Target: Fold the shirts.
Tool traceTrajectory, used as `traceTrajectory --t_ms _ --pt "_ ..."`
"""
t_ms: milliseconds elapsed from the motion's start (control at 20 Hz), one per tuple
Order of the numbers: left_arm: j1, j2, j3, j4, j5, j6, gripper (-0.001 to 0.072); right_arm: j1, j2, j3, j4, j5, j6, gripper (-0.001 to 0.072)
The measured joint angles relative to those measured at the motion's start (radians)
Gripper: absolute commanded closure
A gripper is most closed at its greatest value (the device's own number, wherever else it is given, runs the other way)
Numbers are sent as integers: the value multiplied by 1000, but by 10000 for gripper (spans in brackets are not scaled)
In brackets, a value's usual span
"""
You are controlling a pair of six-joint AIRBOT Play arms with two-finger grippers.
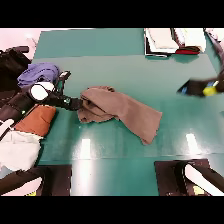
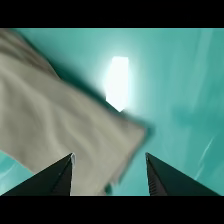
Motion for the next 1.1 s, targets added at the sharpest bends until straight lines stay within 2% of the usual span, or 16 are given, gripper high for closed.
traceTrajectory --t_ms 200,250,350,400,450,500,750,1100 --pt "10 5 6 18 -7 0 681 8 -95 -251 30 -136 -7 226" --pt "10 6 7 18 -8 0 682 27 -124 -275 39 -166 -13 299" --pt "12 7 8 24 -9 0 681 82 -187 -292 55 -228 -21 378" --pt "12 7 8 25 -10 0 682 108 -213 -287 58 -252 -24 494" --pt "13 7 8 29 -11 0 682 136 -237 -276 63 -276 -26 660" --pt "13 7 8 36 -12 0 682 160 -256 -264 59 -298 -27 697" --pt "13 39 90 167 -77 -34 681 220 -217 -124 -42 -336 -29 697" --pt "14 312 429 428 -149 -68 682 119 117 252 -137 -248 -30 697"
